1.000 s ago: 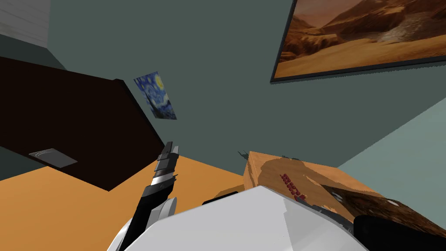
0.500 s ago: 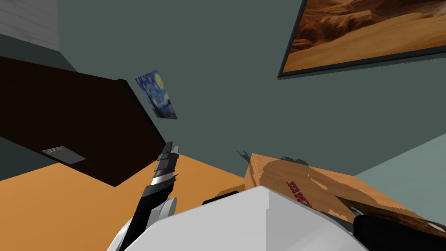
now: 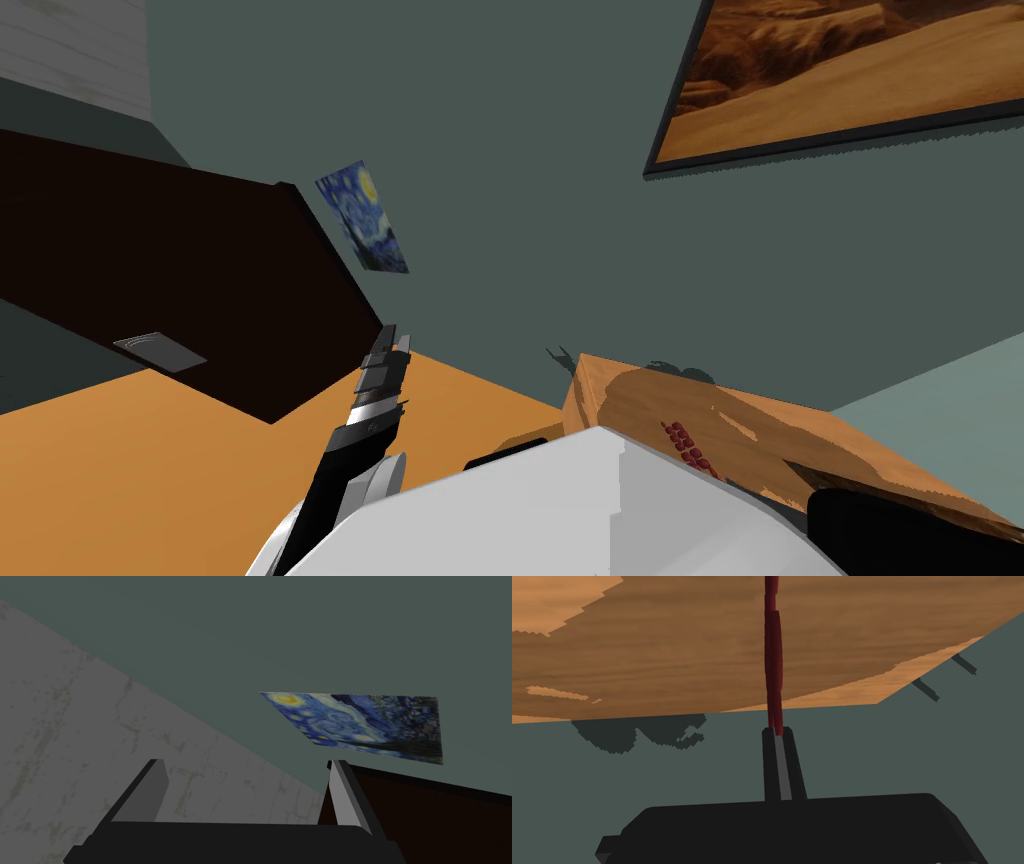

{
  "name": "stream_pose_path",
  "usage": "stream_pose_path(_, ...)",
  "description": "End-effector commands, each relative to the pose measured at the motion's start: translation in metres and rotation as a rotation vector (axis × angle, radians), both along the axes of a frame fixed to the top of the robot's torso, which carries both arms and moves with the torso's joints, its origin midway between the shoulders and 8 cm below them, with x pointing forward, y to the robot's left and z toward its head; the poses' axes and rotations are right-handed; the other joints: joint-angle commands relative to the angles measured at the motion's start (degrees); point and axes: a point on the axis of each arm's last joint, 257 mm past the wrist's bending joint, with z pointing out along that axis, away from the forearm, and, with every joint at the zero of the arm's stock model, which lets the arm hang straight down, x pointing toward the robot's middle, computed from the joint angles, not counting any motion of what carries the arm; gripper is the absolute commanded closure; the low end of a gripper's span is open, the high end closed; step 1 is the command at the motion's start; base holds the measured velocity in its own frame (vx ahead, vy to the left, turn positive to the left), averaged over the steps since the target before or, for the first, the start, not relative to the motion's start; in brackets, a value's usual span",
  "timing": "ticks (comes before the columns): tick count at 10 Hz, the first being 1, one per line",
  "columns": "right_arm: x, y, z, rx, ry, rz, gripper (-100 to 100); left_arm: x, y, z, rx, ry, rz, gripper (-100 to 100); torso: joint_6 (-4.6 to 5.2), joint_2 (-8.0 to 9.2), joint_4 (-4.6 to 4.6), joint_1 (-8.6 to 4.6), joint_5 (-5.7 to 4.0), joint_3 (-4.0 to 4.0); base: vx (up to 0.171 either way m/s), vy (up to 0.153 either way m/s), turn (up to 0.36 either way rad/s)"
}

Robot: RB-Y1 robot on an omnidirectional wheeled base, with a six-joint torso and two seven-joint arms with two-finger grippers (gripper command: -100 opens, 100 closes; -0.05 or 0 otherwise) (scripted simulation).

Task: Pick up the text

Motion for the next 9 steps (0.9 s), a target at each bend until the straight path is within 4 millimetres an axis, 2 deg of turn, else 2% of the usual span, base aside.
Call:
stream_pose_path(1,0.0,0.0,0.0,0.0,0.0,0.0,100,0.0,0.0,0.0,0.0,0.0,0.0,0,0.0,0.0,0.0,0.0,0.0,0.0,0.0,0.0,0.0)
stream_pose_path(3,-0.001,-0.001,0.0,-0.003,0.002,0.0,100,0.0,0.0,0.0,0.0,0.0,0.0,0,-0.01,0.04,0.03,-0.06,-0.06,0.03,0.0,0.0,0.0)
stream_pose_path(4,-0.001,-0.001,0.0,-0.003,0.002,0.0,0,0.0,0.0,0.0,0.0,0.0,0.0,0,0.0,0.04,0.03,-0.07,-0.06,0.03,0.0,0.0,0.0)
stream_pose_path(5,0.001,0.004,0.007,0.001,0.0,0.008,100,0.0,0.0,0.0,0.0,0.0,0.0,0,0.0,0.04,0.02,-0.07,-0.06,0.03,-0.008,0.008,-0.074)
stream_pose_path(7,0.002,0.007,0.014,0.0,0.001,0.017,100,0.0,0.0,0.0,0.0,0.0,0.0,0,0.04,0.14,0.03,0.03,-0.02,0.08,-0.021,0.014,-0.069)
stream_pose_path(8,0.002,0.006,0.011,0.0,0.001,0.015,100,0.0,0.0,0.0,0.0,0.0,0.0,0,0.03,0.13,0.03,0.05,-0.01,0.08,-0.007,0.007,-0.012)
stream_pose_path(9,0.003,0.006,0.012,0.0,0.0,0.015,0,0.0,0.0,0.0,0.0,0.0,0.0,0,0.01,0.09,0.03,0.01,-0.03,0.06,0.0,0.0,0.0)
